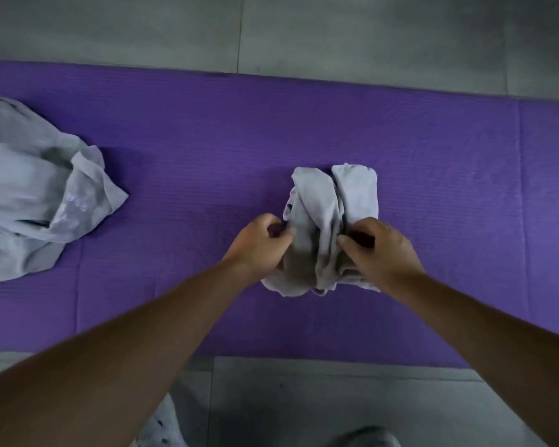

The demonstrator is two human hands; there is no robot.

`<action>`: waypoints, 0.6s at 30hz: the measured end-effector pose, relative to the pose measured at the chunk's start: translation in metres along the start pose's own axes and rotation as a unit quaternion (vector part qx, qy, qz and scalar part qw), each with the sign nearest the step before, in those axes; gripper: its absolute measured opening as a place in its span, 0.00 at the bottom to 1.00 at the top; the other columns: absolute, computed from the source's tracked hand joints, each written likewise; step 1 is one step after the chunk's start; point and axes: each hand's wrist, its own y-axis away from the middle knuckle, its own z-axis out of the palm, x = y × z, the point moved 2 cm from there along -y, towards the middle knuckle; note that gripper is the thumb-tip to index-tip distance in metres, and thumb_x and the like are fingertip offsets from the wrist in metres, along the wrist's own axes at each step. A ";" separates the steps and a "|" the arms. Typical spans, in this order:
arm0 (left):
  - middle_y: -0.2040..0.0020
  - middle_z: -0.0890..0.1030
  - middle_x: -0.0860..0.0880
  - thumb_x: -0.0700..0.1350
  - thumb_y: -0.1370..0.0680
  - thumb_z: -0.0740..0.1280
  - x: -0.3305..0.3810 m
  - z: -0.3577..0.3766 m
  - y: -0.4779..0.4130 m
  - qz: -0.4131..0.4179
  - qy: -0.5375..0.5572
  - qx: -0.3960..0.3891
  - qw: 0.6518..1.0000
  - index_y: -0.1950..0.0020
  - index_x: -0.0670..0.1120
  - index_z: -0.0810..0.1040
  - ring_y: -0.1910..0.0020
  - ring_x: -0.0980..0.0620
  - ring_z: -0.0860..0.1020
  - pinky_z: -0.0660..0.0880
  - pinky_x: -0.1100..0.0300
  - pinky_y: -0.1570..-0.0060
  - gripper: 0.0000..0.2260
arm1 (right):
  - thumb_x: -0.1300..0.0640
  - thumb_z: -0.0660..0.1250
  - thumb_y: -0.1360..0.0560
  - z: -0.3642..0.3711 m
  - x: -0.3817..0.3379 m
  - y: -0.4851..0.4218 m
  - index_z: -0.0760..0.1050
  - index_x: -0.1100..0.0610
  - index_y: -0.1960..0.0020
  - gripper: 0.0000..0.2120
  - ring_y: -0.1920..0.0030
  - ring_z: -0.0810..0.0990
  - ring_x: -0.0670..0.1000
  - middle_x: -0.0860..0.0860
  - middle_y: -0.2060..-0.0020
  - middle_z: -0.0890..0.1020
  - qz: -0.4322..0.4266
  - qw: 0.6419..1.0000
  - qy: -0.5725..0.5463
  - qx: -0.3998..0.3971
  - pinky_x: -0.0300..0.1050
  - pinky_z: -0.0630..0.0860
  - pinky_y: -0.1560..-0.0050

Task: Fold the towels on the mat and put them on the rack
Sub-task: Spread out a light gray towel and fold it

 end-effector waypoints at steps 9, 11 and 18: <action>0.39 0.77 0.57 0.68 0.28 0.70 0.035 0.002 -0.046 0.029 0.128 0.007 0.991 0.25 0.58 0.67 0.38 0.56 0.76 0.72 0.55 0.33 0.35 | 0.38 0.77 0.32 -0.022 -0.005 -0.087 0.75 0.47 0.44 0.22 0.54 0.81 0.48 0.46 0.50 0.79 0.097 0.979 -0.176 -0.017 0.44 0.76 0.54; 0.39 0.77 0.55 0.61 0.24 0.71 0.043 0.002 -0.053 0.038 0.089 0.011 0.995 0.29 0.56 0.74 0.39 0.55 0.76 0.73 0.58 0.37 0.26 | 0.46 0.78 0.29 -0.022 -0.004 -0.102 0.79 0.49 0.55 0.10 0.62 0.79 0.49 0.48 0.60 0.80 0.086 0.979 -0.182 -0.029 0.45 0.77 0.59; 0.58 0.82 0.51 0.53 0.23 0.70 0.051 -0.018 -0.035 0.027 0.018 0.077 0.996 0.53 0.50 0.81 0.59 0.52 0.79 0.75 0.58 0.56 0.08 | 0.49 0.72 0.23 -0.071 -0.028 -0.073 0.78 0.53 0.60 0.10 0.66 0.79 0.49 0.49 0.67 0.81 0.038 0.952 -0.301 -0.042 0.46 0.77 0.63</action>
